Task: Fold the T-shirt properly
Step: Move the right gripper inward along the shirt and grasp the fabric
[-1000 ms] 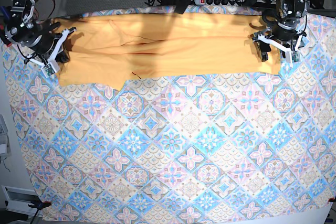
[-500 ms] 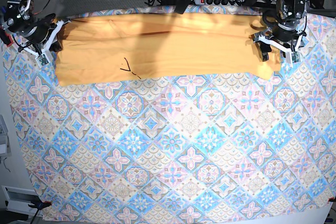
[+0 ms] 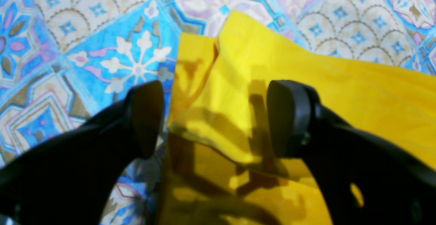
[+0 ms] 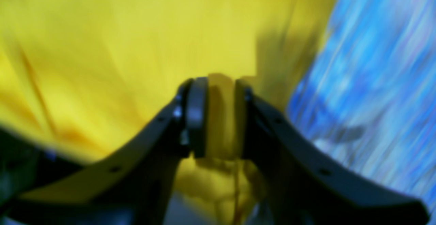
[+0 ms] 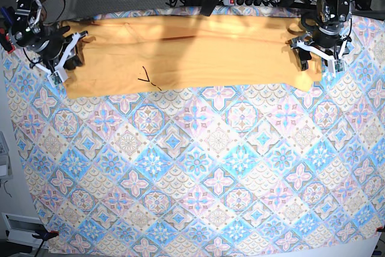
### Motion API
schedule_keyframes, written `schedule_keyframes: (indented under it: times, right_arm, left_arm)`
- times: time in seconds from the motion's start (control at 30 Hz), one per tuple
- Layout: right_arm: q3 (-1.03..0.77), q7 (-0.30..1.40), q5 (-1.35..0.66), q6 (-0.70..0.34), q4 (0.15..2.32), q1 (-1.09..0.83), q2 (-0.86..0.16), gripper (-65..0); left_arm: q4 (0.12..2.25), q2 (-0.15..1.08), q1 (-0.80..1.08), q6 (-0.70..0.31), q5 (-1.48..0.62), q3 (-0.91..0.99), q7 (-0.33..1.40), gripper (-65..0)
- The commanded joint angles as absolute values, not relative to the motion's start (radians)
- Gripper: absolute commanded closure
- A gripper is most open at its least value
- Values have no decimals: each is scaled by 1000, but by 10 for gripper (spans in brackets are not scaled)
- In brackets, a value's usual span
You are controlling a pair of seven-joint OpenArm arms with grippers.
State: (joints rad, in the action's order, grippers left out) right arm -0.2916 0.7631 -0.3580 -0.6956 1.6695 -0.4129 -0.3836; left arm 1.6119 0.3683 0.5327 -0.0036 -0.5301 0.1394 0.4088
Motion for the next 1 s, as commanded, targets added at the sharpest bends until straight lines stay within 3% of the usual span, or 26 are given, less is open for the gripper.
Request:
schedule_keyframes:
  times: [0.0,0.1,0.3,0.53,0.8,0.87,0.97]
  right_arm:
    - [-300,753,-367,-698,1693,-418,-401,-172]
    - [-300,745,-369,-698,1712,-418,-401,-215]
    - [-266,745,-369,-698,1788,-437,-401,-216]
    - [-81,745,-361,-698,1827,-415,-407,-86]
    - [13,743,-361,-698,1825,-403,-404,-86]
    - [13,743,-361,-698,1825,-403,-403,-86]
    - [12,743,-361,-698,1825,-403,-403,-86]
  left_arm:
    - [1630,381,536,-4,-529,145,389,-472]
    - [1630,381,536,-4,-533,145,389,-472]
    - [1633,381,539,-4,-536,153,387,-471]
    - [1632,380,539,-4,-536,177,387,-466]
    - [1603,378,501,-4,-536,153,390,-464]
    - [1603,378,498,-4,-536,133,390,-434]
    - [1603,378,493,-4,-536,131,390,-320]
